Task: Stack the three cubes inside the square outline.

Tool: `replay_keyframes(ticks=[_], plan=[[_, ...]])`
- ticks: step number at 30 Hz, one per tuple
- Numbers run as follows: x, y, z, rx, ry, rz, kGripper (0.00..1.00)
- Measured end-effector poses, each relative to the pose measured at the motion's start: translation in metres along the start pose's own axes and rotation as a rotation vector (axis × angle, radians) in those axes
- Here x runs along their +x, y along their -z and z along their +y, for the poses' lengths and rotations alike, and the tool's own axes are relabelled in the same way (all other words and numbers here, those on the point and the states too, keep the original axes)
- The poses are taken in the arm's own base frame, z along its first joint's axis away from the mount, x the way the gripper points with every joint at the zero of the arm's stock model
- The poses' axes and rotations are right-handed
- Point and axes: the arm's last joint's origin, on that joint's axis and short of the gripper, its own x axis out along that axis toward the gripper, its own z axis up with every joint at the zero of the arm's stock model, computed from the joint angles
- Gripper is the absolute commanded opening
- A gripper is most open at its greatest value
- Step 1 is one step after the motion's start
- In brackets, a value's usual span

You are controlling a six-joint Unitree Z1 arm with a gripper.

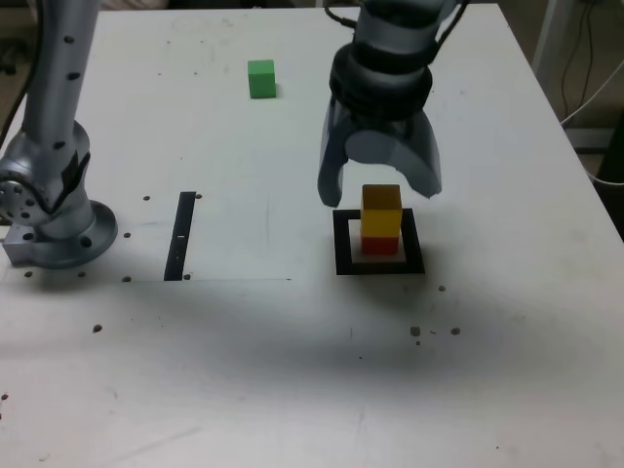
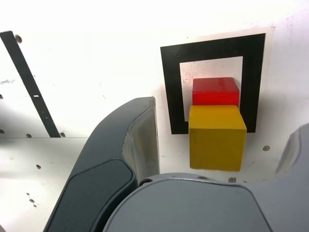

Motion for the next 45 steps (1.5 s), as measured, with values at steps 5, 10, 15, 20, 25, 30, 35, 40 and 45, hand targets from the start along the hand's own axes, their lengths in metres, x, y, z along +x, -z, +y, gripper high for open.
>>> replay_keyframes(ticks=[5,10,15,20,25,30,35,40,45], plan=[[-0.016,0.022,0.019,-0.019,0.028,-0.029,1.00],[-0.024,0.042,0.045,-0.035,0.047,-0.029,1.00],[-0.023,0.063,0.094,-0.061,0.069,-0.027,1.00],[-0.014,0.073,0.137,-0.076,0.070,-0.007,1.00],[-0.005,0.084,0.184,-0.117,0.034,0.000,1.00],[0.014,0.096,0.231,-0.152,0.025,0.020,1.00],[0.033,0.098,0.259,-0.176,0.013,0.015,1.00],[0.039,0.116,0.283,-0.248,-0.050,0.044,1.00],[0.039,0.123,0.292,-0.273,-0.080,0.046,0.99]])
